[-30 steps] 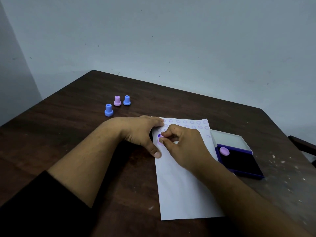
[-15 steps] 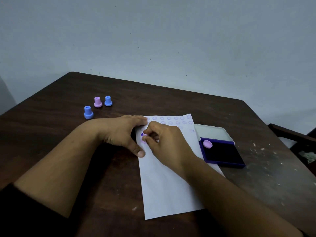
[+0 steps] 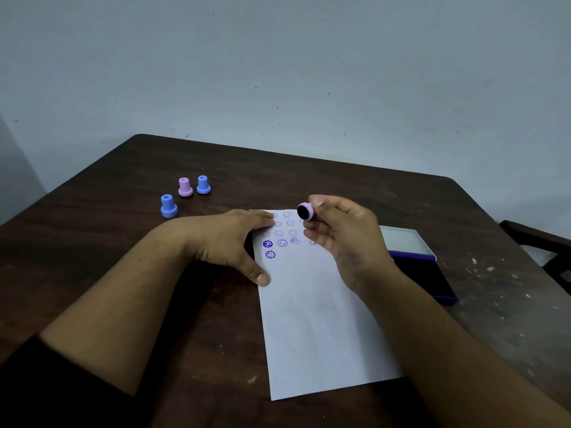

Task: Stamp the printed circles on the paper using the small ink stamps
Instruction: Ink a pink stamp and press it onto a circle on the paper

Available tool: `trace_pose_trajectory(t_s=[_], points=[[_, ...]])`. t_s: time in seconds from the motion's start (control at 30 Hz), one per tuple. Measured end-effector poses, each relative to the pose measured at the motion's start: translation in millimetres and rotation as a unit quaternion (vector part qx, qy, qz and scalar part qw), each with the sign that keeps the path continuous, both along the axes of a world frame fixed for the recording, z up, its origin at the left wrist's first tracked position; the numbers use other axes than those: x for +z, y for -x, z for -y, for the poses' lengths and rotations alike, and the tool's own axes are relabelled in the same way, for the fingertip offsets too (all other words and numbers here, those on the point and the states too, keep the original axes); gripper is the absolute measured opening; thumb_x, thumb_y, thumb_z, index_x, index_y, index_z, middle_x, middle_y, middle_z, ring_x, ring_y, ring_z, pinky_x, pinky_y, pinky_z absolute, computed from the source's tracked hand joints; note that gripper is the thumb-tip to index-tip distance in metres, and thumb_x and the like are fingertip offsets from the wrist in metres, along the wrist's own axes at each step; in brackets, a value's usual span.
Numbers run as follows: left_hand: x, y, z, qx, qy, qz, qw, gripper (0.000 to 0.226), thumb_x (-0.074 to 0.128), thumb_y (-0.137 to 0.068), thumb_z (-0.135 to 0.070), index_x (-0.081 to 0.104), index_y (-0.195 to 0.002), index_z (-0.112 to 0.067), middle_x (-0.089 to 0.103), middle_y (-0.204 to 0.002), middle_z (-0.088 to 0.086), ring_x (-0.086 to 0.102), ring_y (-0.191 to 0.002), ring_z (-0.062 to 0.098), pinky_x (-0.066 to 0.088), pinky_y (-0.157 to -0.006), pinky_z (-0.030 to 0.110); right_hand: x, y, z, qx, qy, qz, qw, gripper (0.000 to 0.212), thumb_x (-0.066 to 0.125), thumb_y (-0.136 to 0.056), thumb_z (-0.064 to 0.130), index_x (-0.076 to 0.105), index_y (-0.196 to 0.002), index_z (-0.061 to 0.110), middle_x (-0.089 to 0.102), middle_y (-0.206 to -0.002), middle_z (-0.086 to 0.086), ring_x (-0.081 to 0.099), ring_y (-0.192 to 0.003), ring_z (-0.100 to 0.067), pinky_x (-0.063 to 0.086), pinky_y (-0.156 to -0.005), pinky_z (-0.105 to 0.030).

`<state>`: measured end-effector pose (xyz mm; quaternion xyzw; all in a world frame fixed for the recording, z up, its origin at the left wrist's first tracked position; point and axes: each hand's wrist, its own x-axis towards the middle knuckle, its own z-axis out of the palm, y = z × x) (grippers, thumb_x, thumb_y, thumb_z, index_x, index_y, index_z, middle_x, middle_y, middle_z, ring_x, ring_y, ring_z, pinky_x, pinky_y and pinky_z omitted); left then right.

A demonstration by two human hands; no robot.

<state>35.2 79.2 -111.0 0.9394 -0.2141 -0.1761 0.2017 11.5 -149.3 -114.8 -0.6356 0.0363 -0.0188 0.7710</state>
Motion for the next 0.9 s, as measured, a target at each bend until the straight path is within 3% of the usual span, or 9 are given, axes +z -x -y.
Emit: trace_pose_trajectory(t_s=[0.27,0.37,0.47,0.6,0.7,0.77,0.83,0.9], points=[[1,0,0,-0.003,-0.004,0.002,1.000,0.126,0.091,-0.062,-0.061,0.022,-0.164,-0.034,0.015,-0.169,-0.020,0.014,-0.153,0.004,0.014,-0.116,0.020,13,-3,12,-0.007,-0.139,-0.033,0.990,0.023,0.074,-0.093,0.018,0.075,-0.110,0.002,0.079,-0.091,-0.014,0.075,-0.075,-0.021,0.061,-0.070,-0.031],[0,0,1,0.000,-0.003,0.002,1.000,0.126,0.091,-0.061,-0.061,0.022,-0.163,-0.034,0.016,-0.169,-0.020,0.016,-0.153,0.005,0.016,-0.117,0.022,28,-5,32,-0.015,-0.159,-0.006,0.987,0.019,0.075,-0.092,0.019,0.076,-0.103,0.004,0.075,-0.083,-0.012,0.071,-0.069,-0.019,0.060,-0.065,-0.029],[-1,-1,0,0.004,0.000,0.005,1.000,0.125,0.092,-0.062,-0.060,0.024,-0.163,-0.033,0.019,-0.169,-0.020,0.019,-0.152,0.005,0.017,-0.114,0.020,40,-2,64,-0.014,-0.115,0.035,0.993,0.025,0.075,-0.092,0.030,0.078,-0.099,0.006,0.072,-0.079,-0.006,0.066,-0.067,-0.013,0.057,-0.063,-0.026],[2,0,2,0.019,0.022,0.012,0.999,0.113,0.090,-0.065,-0.060,0.034,-0.160,-0.033,0.028,-0.166,-0.018,0.029,-0.149,0.006,0.022,-0.112,0.020,40,13,117,-0.062,-0.036,0.062,0.995,0.043,0.075,-0.091,0.038,0.074,-0.114,0.001,0.072,-0.083,-0.003,0.065,-0.070,-0.011,0.056,-0.064,-0.025],[10,2,10,0.043,0.037,0.033,0.998,0.089,0.083,-0.074,-0.060,0.047,-0.152,-0.036,0.034,-0.163,-0.019,0.035,-0.147,0.007,0.028,-0.113,0.023,31,33,150,-0.108,0.033,0.039,0.993,0.032,0.078,-0.088,0.031,0.077,-0.109,0.008,0.078,-0.094,-0.010,0.073,-0.081,-0.017,0.059,-0.068,-0.026],[15,5,19,0.055,0.037,0.093,0.993,0.069,0.080,-0.079,-0.058,0.057,-0.141,-0.039,0.042,-0.157,-0.020,0.039,-0.143,0.009,0.034,-0.116,0.031,23,44,163,-0.144,0.098,0.025,0.984,0.032,0.082,-0.080,0.031,0.076,-0.104,0.011,0.080,-0.094,-0.011,0.077,-0.081,-0.019,0.060,-0.068,-0.026],[21,11,38,0.051,0.074,0.161,0.983,0.050,0.079,-0.083,-0.053,0.066,-0.129,-0.041,0.056,-0.140,-0.023,0.049,-0.131,0.005,0.041,-0.109,0.030,14,51,174,-0.190,0.173,0.025,0.966,0.038,0.083,-0.071,0.038,0.073,-0.100,0.017,0.080,-0.089,-0.004,0.077,-0.082,-0.020,0.061,-0.069,-0.030],[24,20,68,0.023,0.112,0.199,0.973,0.036,0.078,-0.085,-0.048,0.071,-0.120,-0.040,0.063,-0.122,-0.021,0.058,-0.111,0.000,0.048,-0.098,0.028,6,52,180,-0.227,0.208,0.038,0.951,0.029,0.084,-0.076,0.037,0.071,-0.098,0.023,0.079,-0.088,0.001,0.076,-0.085,-0.020,0.061,-0.069,-0.033]])
